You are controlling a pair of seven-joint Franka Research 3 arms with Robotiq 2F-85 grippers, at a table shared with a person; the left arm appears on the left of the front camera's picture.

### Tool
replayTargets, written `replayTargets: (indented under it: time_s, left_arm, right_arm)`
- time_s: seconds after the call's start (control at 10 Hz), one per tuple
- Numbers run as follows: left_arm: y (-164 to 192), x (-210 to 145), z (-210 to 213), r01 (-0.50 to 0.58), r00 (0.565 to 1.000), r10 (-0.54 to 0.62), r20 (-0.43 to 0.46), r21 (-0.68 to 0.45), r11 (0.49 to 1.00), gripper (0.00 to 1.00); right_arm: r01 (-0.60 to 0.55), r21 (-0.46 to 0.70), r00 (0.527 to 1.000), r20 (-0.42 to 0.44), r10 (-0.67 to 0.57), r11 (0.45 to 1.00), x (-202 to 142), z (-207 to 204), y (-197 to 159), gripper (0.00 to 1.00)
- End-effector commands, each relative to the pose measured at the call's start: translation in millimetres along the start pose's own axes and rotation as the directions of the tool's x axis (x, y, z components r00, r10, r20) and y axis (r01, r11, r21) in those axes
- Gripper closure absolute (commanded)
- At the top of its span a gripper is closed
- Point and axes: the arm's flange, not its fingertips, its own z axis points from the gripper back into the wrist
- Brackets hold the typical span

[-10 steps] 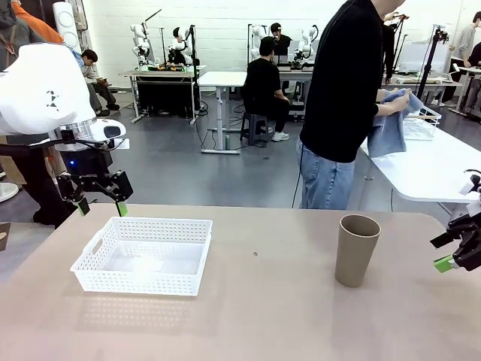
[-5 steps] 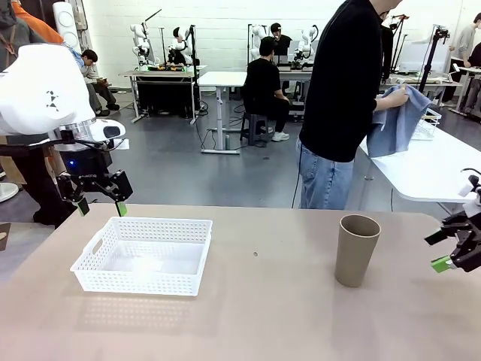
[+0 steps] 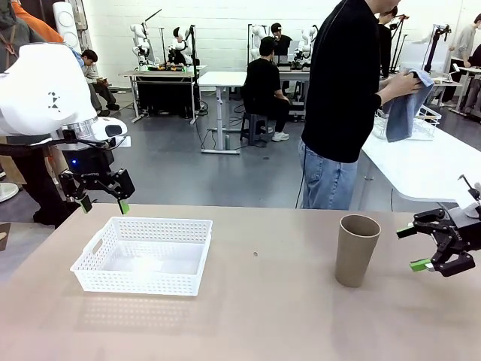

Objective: Clean and organize the cups into the basket.
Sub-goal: Pick up the Organizing basket and move it to the center of the table, then pick up the Reusable plastic cup from the right side of the table and place it inside the Organizing basket.

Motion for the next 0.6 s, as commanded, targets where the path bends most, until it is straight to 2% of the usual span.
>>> replayTargets:
  time_s: [0.0,0.2,0.3,0.4,0.5]
  left_arm:
    - [-5,-3,-7,-0.026,1.0,0.025,0.018,0.04,0.999,0.0]
    - [-5,-3,-5,-0.034,0.999,0.033,0.02,0.025,0.999,0.0]
    - [-4,-4,-5,-0.031,0.999,0.03,0.018,0.025,0.999,0.0]
    - [0,-1,-3,-0.002,1.0,0.002,-0.001,0.006,1.0,0.0]
    - [0,-1,-3,-0.002,1.0,0.002,-0.001,0.006,1.0,0.0]
  right_arm:
    - [0.096,0.014,0.983,0.157,-0.097,0.995,-34,3,-28,0.0]
    - [0.198,-0.021,0.969,0.157,-0.193,0.98,-43,-5,-28,0.0]
    - [0.32,-0.091,0.945,0.11,-0.309,0.943,-37,-9,-22,0.0]
    - [0.134,0.007,0.98,0.149,-0.134,0.991,-46,0,-20,0.0]
    - [0.134,0.007,0.98,0.149,-0.134,0.991,-46,0,-20,0.0]
